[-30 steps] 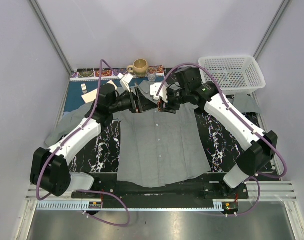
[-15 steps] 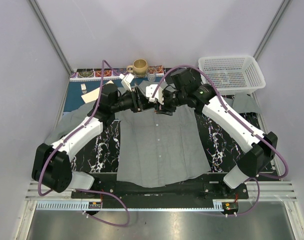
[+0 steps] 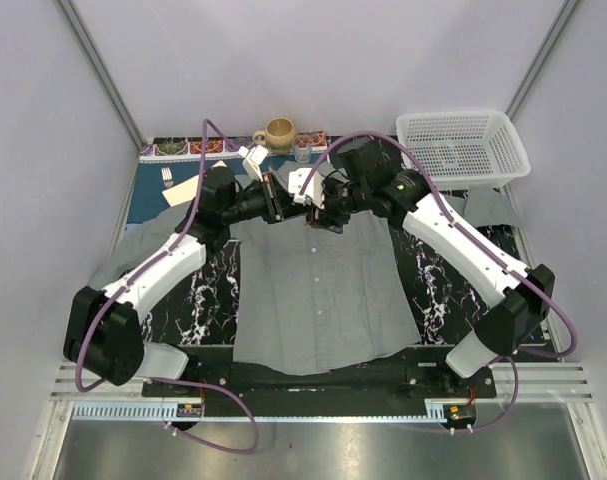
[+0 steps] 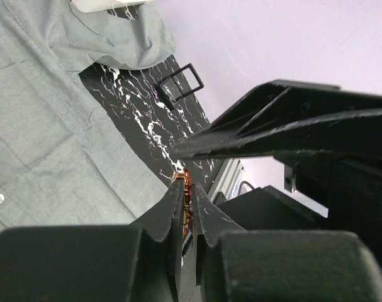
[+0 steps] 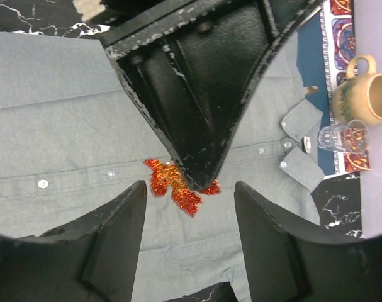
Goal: Pin the brooch onto the clothing
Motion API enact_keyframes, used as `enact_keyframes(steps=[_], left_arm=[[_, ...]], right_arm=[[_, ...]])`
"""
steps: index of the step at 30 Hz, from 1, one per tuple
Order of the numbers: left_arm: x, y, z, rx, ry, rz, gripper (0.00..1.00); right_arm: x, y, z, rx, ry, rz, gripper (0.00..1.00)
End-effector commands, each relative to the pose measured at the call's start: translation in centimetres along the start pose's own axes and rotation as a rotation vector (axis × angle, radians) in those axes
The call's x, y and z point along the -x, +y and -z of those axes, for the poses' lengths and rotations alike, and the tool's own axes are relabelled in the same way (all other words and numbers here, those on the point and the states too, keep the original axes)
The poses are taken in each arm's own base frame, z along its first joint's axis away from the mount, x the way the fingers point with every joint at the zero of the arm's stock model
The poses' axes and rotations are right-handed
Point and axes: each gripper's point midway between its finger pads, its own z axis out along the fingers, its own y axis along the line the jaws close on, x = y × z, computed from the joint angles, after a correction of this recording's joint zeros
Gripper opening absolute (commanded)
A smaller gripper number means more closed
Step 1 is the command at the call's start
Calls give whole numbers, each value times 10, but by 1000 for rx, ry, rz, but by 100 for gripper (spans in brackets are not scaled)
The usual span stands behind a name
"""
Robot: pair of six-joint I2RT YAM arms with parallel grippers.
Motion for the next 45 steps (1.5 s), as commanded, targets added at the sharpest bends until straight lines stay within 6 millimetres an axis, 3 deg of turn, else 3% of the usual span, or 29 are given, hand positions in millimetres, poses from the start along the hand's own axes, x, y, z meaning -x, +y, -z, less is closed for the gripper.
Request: enact_keyframes(steps=[1,2,6,9,10,12,13,15,17,18,19,20,21,22,23,24,25,29,31,38,45], left_arm=[[20,-24,16,-31,-42,-97,7],[23,-25,20,-23,-53,-112,6],[43,-39,41,9,-99,-314,1],[56,-54,58,44,-131,-550,0],[56,-62,67,41,-133,-716,0],[62,-68,77,73,-174,-863,0],[66,-75,87,89,-194,-1036,0],[65,-74,94,127,-192,-1215,0],[71,-86,108,208,-235,-1567,0],[57,-67,105,239,-202,-1674,0],[68,-96,119,293,-332,-1956,0],[64,-97,122,318,-361,-2079,0],[44,-71,115,320,-310,-2177,0],[42,-89,122,336,-387,-2373,0],[35,-88,122,333,-392,-2439,0],[23,-76,118,316,-367,-2480,0],[17,-85,121,299,-395,-2557,0],[-10,-87,119,231,-406,-2703,0],[-24,-85,118,183,-397,-2778,0],[-42,-84,120,96,-371,-2853,0],[-51,-86,121,36,-366,-2894,0]], right_arm=[[38,-23,37,-152,-79,23,71],[41,-25,42,-170,-84,13,80],[52,-41,73,-261,-130,-84,91],[57,-48,96,-281,-199,-212,93],[45,-59,108,-305,-215,-363,94],[48,-64,120,-265,-276,-489,94],[36,-73,126,-270,-283,-621,94],[45,-72,134,-202,-339,-710,93],[47,-69,132,-127,-372,-850,92],[55,-61,131,-53,-402,-876,92],[61,-55,128,13,-420,-969,91],[66,-51,126,70,-442,-1015,88],[72,-46,120,152,-490,-1023,87],[79,-43,121,208,-516,-1130,87],[83,-42,121,242,-542,-1152,86],[89,-41,116,274,-586,-1120,87],[94,-38,113,299,-590,-1145,87],[110,-13,91,368,-564,-1100,86],[112,5,79,420,-540,-1099,79],[117,43,57,558,-498,-1049,65],[128,68,51,633,-488,-960,54]])
